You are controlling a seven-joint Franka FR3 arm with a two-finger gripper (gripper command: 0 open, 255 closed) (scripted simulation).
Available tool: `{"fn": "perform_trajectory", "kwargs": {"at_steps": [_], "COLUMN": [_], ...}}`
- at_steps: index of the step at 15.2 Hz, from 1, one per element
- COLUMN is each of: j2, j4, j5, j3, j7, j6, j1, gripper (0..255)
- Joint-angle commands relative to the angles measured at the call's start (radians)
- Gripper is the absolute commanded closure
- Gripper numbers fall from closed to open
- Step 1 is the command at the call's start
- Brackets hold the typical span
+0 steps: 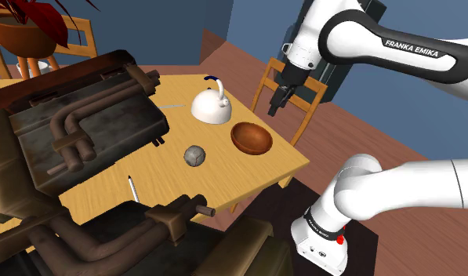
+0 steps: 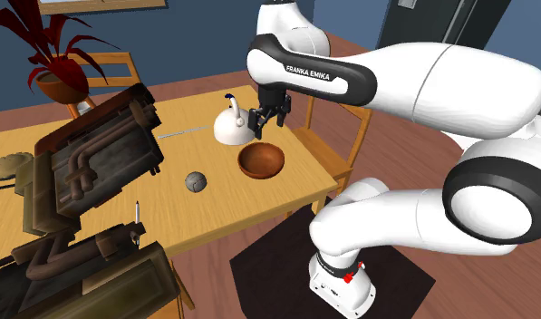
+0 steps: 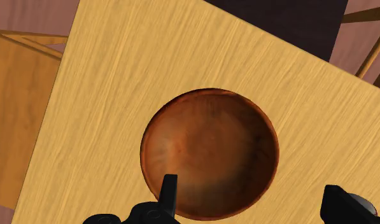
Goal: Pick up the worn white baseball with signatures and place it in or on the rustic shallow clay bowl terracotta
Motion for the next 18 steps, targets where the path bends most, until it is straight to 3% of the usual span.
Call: {"fn": "perform_trajectory", "kwargs": {"at_steps": [1,10,18], "j2": [0.000,0.164,0.396], "j4": [0.000,-0.055,-0.006], "j5": [0.000,0.116,0.169], "j3": [0.000,0.140,0.265], "j7": [0.000,0.179,0.333], "j6": [0.000,0.253,0.477], "j1": [0.000,0.056,0.086], "gripper": [0,0,0]}}
